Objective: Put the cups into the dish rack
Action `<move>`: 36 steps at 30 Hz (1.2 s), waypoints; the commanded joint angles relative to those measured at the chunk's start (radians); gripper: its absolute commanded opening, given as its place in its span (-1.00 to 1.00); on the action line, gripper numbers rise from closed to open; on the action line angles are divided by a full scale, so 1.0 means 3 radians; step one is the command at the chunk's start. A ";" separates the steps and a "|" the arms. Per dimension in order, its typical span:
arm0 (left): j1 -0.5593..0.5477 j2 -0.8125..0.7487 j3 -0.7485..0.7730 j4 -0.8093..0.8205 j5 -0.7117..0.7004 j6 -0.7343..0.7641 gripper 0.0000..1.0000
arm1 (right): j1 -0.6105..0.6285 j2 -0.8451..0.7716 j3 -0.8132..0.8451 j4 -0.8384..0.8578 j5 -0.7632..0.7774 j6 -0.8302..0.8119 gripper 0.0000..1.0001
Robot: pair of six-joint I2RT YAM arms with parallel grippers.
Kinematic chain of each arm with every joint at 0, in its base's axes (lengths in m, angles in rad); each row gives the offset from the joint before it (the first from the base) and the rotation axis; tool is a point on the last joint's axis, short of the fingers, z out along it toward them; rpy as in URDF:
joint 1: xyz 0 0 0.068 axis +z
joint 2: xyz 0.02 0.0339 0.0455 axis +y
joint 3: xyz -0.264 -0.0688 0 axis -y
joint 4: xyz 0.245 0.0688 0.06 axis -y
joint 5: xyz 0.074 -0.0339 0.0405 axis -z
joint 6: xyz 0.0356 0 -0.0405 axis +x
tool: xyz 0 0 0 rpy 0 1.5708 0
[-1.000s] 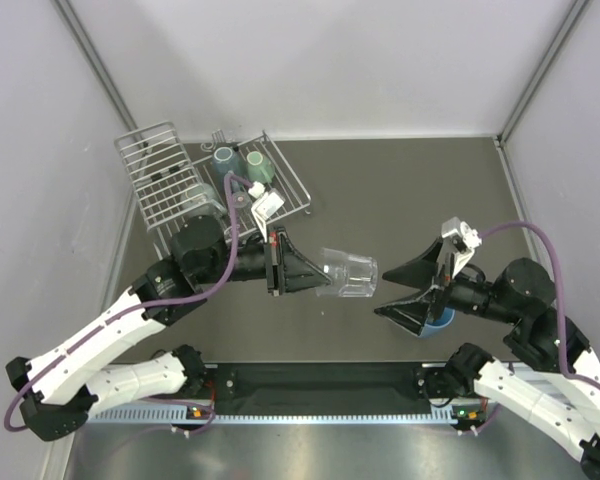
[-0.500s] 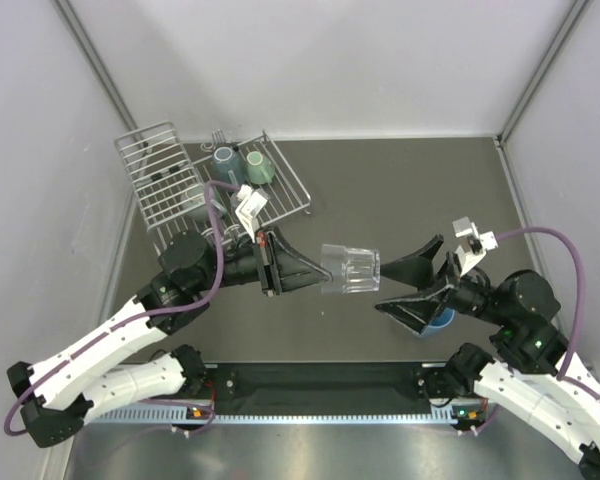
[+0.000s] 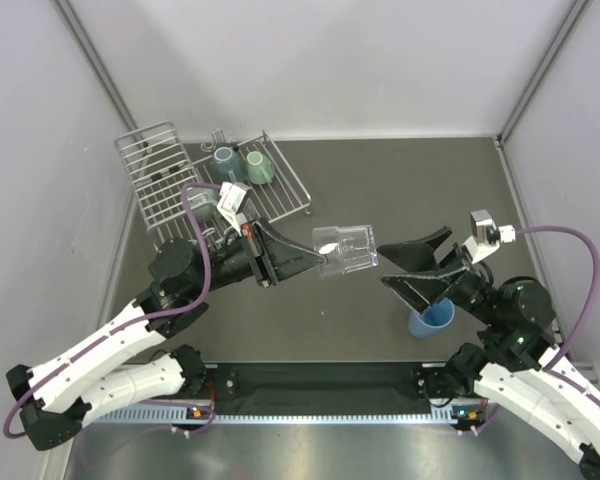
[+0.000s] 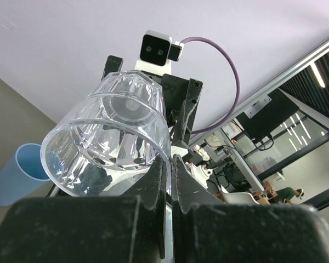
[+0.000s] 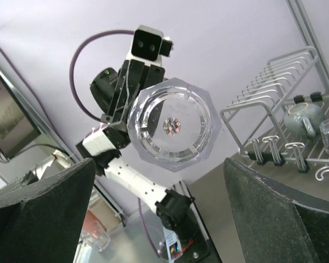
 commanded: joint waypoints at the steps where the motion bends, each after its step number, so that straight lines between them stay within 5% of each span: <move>1: -0.0008 -0.0022 0.0080 0.0406 -0.0059 -0.0041 -1.00 | -0.0007 0.0057 -0.0017 0.0538 0.0112 0.0150 0.99; 27: -0.0003 0.0044 -0.0017 0.0636 0.0033 -0.0220 -1.00 | 0.0029 0.0702 -0.0038 0.1408 0.0112 0.0498 0.87; 36: -0.0003 0.0044 -0.0058 0.0636 0.0033 -0.0246 -1.00 | 0.0060 0.0788 -0.0053 0.1546 0.0133 0.0529 0.47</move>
